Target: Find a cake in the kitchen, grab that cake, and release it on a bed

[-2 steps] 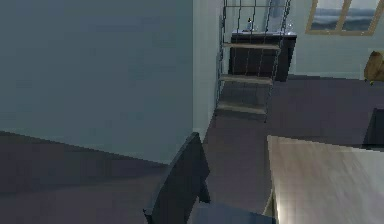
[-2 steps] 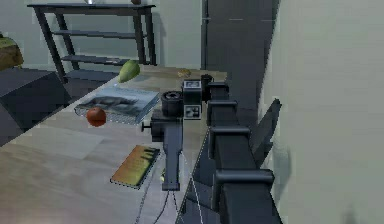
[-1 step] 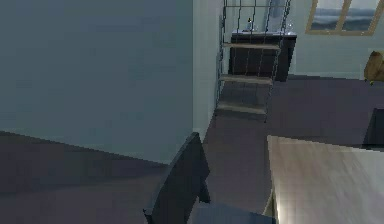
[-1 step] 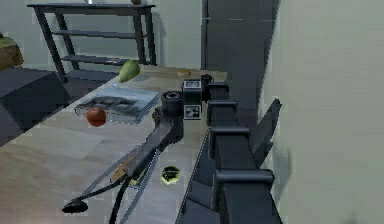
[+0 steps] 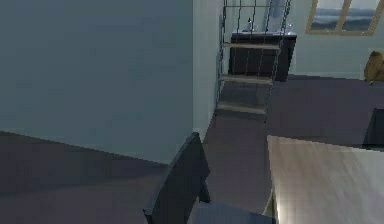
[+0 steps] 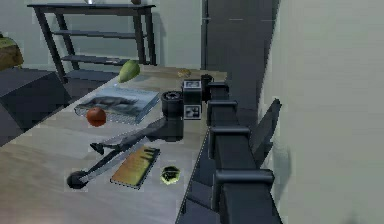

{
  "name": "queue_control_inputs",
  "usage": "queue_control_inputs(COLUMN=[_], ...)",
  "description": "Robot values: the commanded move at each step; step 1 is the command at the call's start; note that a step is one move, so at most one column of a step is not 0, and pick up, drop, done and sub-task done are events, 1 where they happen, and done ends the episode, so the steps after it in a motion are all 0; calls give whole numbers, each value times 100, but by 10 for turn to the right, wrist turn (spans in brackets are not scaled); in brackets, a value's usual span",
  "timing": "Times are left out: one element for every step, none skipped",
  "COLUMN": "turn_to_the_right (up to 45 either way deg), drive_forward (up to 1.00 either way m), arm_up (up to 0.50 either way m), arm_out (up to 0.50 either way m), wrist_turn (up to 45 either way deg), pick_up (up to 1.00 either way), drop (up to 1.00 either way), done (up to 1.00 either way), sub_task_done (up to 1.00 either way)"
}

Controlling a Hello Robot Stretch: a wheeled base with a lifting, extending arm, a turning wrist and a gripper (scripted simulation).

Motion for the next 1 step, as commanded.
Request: queue_control_inputs(turn_to_the_right=[0], drive_forward=[0], arm_up=[0], arm_out=[0], wrist_turn=[450], pick_up=[0], drop=[0], done=[0], sub_task_done=[0])
